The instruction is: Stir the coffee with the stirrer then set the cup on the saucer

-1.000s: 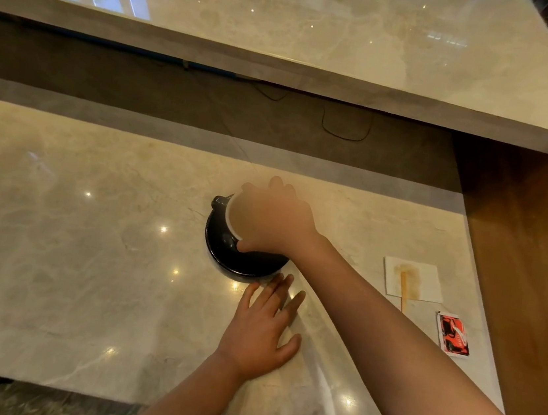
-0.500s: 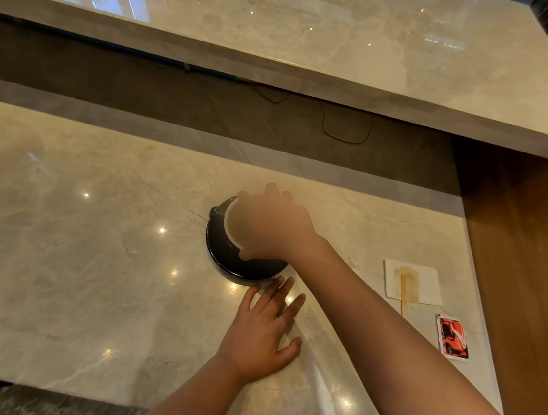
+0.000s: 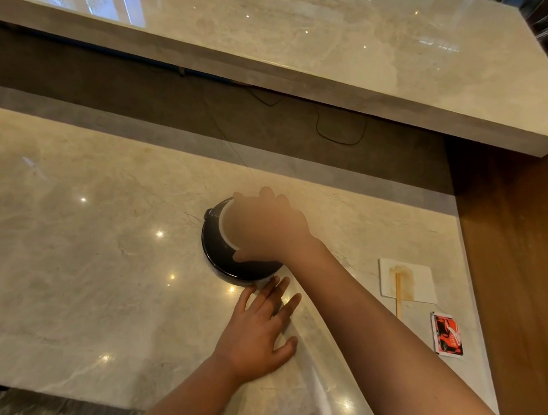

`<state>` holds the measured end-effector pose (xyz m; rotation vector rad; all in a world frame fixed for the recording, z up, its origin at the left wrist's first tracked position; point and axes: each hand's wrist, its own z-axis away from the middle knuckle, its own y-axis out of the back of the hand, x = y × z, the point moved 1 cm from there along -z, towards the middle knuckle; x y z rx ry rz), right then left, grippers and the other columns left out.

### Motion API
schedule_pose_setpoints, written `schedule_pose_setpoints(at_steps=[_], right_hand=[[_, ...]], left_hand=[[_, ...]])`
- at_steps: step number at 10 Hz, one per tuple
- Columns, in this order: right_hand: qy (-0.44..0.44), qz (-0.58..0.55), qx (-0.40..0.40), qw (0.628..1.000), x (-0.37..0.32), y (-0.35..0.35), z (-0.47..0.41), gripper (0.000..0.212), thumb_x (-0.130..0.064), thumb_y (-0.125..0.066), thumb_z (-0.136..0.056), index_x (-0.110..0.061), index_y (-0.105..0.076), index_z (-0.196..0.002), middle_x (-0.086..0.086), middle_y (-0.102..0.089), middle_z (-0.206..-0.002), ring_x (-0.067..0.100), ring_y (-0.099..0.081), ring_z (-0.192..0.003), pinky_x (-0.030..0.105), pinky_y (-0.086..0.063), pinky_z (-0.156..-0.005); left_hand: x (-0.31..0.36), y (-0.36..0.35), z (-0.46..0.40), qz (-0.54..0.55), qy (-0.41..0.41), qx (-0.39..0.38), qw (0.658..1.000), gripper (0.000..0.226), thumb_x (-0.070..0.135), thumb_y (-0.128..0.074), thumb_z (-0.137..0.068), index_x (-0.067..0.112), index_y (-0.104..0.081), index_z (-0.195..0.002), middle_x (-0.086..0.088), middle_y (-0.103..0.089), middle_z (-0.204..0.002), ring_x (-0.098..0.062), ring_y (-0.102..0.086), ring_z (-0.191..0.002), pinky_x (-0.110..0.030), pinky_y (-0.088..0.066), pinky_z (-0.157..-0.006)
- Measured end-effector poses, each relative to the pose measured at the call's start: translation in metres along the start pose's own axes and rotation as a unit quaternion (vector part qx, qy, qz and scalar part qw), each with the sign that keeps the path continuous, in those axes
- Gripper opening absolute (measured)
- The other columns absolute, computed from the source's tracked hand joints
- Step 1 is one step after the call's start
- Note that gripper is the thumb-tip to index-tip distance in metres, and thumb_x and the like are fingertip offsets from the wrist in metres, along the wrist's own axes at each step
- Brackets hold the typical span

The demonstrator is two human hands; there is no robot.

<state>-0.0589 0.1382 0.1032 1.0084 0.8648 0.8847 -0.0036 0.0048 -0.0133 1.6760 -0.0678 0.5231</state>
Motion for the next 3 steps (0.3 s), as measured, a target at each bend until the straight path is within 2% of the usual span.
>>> schedule_pose_setpoints(at_steps=[2, 3], right_hand=[[-0.022, -0.065, -0.004, 0.998, 0.007, 0.011, 0.014, 0.105, -0.058, -0.072, -0.062, -0.032, -0.009, -0.142, 0.012, -0.022, -0.149, 0.034, -0.025, -0.132, 0.049, -0.039, -0.096], [-0.07, -0.06, 0.017, 0.996, 0.023, 0.011, 0.04, 0.079, -0.055, -0.06, -0.076, -0.028, -0.021, -0.14, 0.012, -0.025, -0.149, 0.033, -0.028, -0.132, 0.049, -0.039, -0.097]], left_hand=[[0.0, 0.001, 0.0, -0.011, -0.007, -0.007, 1.0, 0.061, 0.052, -0.043, -0.086, 0.024, -0.035, -0.14, -0.008, -0.03, -0.148, -0.017, -0.008, -0.138, -0.048, -0.01, -0.106], [-0.001, 0.002, 0.001, -0.003, -0.004, -0.009, 1.0, 0.062, 0.051, -0.043, -0.086, 0.023, -0.035, -0.141, -0.009, -0.027, -0.149, -0.016, -0.008, -0.138, -0.047, -0.01, -0.107]])
